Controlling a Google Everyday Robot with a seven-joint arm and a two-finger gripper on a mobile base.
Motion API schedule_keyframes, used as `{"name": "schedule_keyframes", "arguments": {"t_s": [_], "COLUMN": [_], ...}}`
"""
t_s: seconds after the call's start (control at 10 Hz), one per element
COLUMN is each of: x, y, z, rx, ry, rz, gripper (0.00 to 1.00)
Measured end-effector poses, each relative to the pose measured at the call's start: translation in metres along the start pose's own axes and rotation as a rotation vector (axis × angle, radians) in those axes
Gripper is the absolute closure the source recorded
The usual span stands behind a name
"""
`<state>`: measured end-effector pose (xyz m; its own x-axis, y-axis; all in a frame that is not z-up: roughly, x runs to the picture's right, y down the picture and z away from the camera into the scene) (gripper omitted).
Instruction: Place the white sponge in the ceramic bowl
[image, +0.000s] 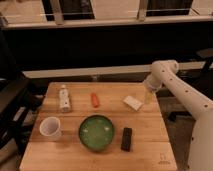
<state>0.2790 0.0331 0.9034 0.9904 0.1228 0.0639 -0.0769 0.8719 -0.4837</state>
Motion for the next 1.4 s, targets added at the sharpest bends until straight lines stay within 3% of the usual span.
{"name": "schedule_keyframes", "arguments": {"t_s": [0.4,0.7,1.4], "x": [-0.006,-0.042,-0.057], "y": [0.003,0.011,0.021], "z": [0.003,0.012,0.052], "rx": [-0.01,-0.043,-0.145], "ry": [-0.001,-0.012,-0.074], "rz": [-0.026,-0.09,-0.111], "gripper": [0.2,0.2,0.2]}}
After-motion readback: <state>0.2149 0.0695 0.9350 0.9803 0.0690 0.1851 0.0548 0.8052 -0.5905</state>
